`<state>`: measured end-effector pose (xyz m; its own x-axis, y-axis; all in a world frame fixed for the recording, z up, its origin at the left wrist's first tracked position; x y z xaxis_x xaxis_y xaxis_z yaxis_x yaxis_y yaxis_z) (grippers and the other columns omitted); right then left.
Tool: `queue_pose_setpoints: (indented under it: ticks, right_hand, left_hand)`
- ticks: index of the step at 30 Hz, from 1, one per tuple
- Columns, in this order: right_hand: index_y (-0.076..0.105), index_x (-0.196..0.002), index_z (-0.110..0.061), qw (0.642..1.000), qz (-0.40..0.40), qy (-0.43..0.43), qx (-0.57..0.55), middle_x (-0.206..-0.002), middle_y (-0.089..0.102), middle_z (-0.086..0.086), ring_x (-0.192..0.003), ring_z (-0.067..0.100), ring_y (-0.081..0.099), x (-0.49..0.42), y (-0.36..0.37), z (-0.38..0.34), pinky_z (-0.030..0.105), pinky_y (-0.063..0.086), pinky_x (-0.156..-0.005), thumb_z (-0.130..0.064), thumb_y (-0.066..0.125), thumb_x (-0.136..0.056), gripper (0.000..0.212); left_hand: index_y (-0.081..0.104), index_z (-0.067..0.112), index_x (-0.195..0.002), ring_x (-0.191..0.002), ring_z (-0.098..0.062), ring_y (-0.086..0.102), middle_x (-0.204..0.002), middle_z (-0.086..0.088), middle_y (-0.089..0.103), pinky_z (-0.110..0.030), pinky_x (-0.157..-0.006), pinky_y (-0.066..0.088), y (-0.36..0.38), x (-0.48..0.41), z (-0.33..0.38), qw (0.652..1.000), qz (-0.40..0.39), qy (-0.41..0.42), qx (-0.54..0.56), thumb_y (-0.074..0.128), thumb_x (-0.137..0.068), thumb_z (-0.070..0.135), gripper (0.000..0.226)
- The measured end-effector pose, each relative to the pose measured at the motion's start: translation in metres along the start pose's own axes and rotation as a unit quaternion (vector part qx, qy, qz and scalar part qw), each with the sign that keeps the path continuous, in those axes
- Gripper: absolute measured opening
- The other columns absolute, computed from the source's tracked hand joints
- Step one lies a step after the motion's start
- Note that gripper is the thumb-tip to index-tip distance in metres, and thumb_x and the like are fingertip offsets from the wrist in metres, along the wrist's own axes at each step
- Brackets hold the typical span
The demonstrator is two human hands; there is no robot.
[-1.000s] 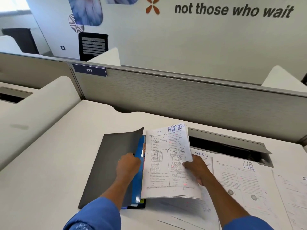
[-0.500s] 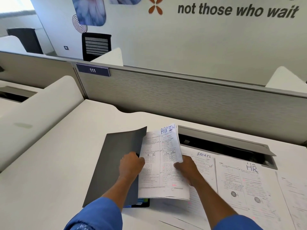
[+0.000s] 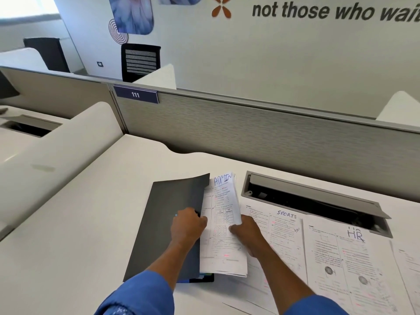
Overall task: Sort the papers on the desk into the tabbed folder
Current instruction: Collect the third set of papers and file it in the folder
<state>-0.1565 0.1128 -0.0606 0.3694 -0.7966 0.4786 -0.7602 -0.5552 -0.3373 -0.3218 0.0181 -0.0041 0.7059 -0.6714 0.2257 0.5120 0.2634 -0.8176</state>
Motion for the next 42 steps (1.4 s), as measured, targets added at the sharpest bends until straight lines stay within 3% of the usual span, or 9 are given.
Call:
queue_pose_setpoints:
  ticks: [7,14,17,21,27,30,33,37,42]
  right_hand:
    - [0.054,-0.123,-0.012,1.000,0.005,-0.014,0.013,-0.120,0.062,0.003,-0.108,0.024,0.062,-0.001,0.014,-0.010,0.034,0.053,-0.087,-0.011,0.062,-0.086,0.038]
    - [0.061,-0.118,-0.013,0.999,0.014,-0.023,0.026,-0.114,0.067,0.004,-0.099,0.024,0.065,0.001,0.042,-0.020,0.033,0.056,-0.078,-0.018,0.061,-0.082,0.036]
    - [0.060,-0.118,-0.015,1.000,0.002,-0.008,0.004,-0.114,0.067,0.007,-0.099,0.024,0.065,-0.006,0.056,-0.015,0.040,0.060,-0.084,-0.026,0.055,-0.081,0.039]
    - [0.053,-0.123,-0.012,0.999,-0.006,0.040,-0.030,-0.117,0.063,0.007,-0.103,0.025,0.062,-0.002,0.058,-0.011,0.036,0.056,-0.087,-0.011,0.047,-0.088,0.036]
    - [0.068,-0.096,-0.009,0.997,0.051,0.061,0.016,-0.094,0.069,0.007,-0.087,0.026,0.065,-0.002,0.047,0.000,0.032,0.054,-0.072,-0.003,0.054,-0.086,0.017]
    - [0.054,-0.069,-0.012,0.998,0.042,0.051,0.018,-0.066,0.055,0.005,-0.061,0.019,0.052,-0.004,0.055,-0.004,0.030,0.039,-0.054,-0.002,0.060,-0.077,0.014]
    - [0.059,-0.069,-0.006,0.999,0.027,0.040,-0.009,-0.071,0.065,0.014,-0.061,0.024,0.056,-0.010,0.065,-0.003,0.035,0.043,-0.053,-0.006,0.052,-0.069,0.007]
    - [0.070,-0.091,-0.001,0.999,-0.005,0.043,-0.008,-0.092,0.073,0.017,-0.087,0.033,0.069,-0.014,0.073,-0.001,0.043,0.058,-0.075,-0.008,0.047,-0.086,0.025]
    - [0.061,-0.065,-0.013,0.995,0.061,0.024,0.078,-0.069,0.062,0.003,-0.064,0.019,0.058,-0.008,0.059,-0.005,0.029,0.048,-0.058,-0.005,0.052,-0.086,0.024]
  left_hand:
    - [0.050,0.015,-0.060,-0.050,-0.012,0.047,-0.056,0.003,0.054,-0.021,-0.046,0.033,0.005,-0.002,0.001,1.000,0.003,0.010,-0.004,0.056,-0.077,0.024,0.020]
    - [0.054,0.013,-0.065,-0.062,-0.024,0.056,-0.066,-0.001,0.061,-0.025,-0.052,0.039,0.013,-0.006,0.003,1.000,-0.003,0.021,0.001,0.056,-0.073,0.029,0.018]
    - [0.057,0.012,-0.066,-0.064,-0.026,0.059,-0.070,-0.004,0.065,-0.025,-0.053,0.042,0.016,-0.008,0.002,1.000,-0.001,0.026,0.003,0.056,-0.071,0.030,0.018]
    - [0.060,0.011,-0.069,-0.065,-0.025,0.060,-0.071,-0.004,0.065,-0.024,-0.053,0.042,0.019,-0.010,0.000,1.000,-0.005,0.026,0.010,0.056,-0.072,0.031,0.020]
    - [0.053,0.010,-0.063,-0.050,-0.016,0.050,-0.055,0.001,0.055,-0.021,-0.045,0.036,0.017,-0.007,0.003,0.999,-0.004,0.031,0.021,0.058,-0.075,0.025,0.020]
    - [0.050,0.009,-0.060,-0.050,-0.019,0.048,-0.053,0.000,0.052,-0.024,-0.048,0.042,0.018,-0.006,0.006,0.999,-0.004,0.031,0.021,0.058,-0.073,0.024,0.021]
    - [0.058,0.008,-0.067,-0.059,-0.023,0.060,-0.061,-0.002,0.060,-0.032,-0.058,0.054,0.018,-0.007,0.009,0.999,-0.003,0.031,0.026,0.059,-0.073,0.027,0.021]
    - [0.064,0.010,-0.076,-0.069,-0.021,0.066,-0.075,-0.004,0.069,-0.032,-0.065,0.059,0.018,-0.008,0.008,0.999,-0.001,0.038,0.023,0.061,-0.077,0.032,0.023]
    - [0.064,0.008,-0.073,-0.055,-0.016,0.057,-0.061,-0.001,0.060,-0.030,-0.060,0.058,0.021,-0.007,0.007,0.999,-0.004,0.038,0.029,0.061,-0.079,0.029,0.022]
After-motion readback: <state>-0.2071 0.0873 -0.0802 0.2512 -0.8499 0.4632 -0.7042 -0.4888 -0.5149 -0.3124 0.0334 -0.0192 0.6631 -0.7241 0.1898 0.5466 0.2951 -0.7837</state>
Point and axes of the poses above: each hand's wrist, its own x-axis away from the middle knuckle, its own y-axis out of the palm, z = x × y, the point moved 5 cm from there along -x, towards the middle knuckle
